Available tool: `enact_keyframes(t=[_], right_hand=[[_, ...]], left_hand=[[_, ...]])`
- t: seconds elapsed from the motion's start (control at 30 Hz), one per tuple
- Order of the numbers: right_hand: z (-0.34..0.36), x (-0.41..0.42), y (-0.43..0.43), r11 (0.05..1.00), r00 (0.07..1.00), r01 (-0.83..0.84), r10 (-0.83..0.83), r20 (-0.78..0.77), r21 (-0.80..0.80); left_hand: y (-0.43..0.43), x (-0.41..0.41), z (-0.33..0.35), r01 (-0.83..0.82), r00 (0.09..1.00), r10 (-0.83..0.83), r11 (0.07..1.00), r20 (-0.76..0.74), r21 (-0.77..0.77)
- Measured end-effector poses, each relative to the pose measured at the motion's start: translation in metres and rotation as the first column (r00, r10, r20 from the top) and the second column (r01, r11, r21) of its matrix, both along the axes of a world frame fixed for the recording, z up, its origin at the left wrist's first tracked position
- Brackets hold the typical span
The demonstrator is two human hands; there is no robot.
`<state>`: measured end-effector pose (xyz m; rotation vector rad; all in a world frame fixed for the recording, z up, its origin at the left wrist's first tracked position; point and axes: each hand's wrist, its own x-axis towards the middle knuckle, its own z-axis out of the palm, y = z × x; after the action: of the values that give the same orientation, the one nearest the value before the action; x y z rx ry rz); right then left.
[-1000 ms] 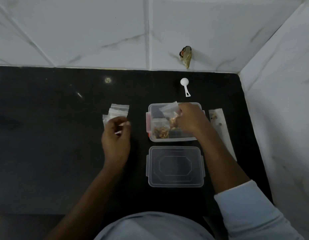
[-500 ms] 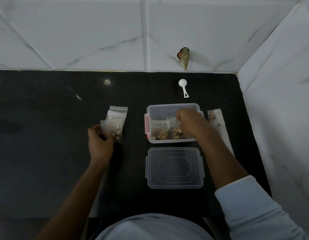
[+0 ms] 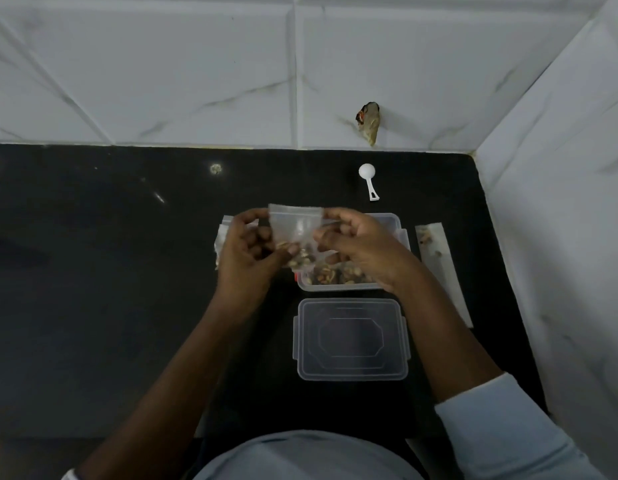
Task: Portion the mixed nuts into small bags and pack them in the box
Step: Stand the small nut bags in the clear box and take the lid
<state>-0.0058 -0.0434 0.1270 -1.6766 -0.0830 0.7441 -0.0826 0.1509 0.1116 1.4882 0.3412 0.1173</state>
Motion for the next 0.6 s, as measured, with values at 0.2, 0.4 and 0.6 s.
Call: enact_keyframes(t=[0.2,0.4,0.6], right_hand=[[-0.005,0.008,-0.009,0.974,0.982,0.058,-0.016,0.19,-0.217],[-0.023,0.015,-0.007,0.891,0.927,0.006,0.164,0.336,-0.454],[-0.032,0.009,0.001,0.56,0.772,-0.386,0.631,0.076,-0.733]], left_hand=[[0.0,0.014,-0.009,0.116,0.993,-0.103,0.964,-0.065,0.238],[0.05,0.018,-0.043,-0.062,0.933,0.281,0.742,-0.226,0.668],[0.068,0.019,-0.053,0.047,0.804,0.357,0.758,-0.475,0.651]])
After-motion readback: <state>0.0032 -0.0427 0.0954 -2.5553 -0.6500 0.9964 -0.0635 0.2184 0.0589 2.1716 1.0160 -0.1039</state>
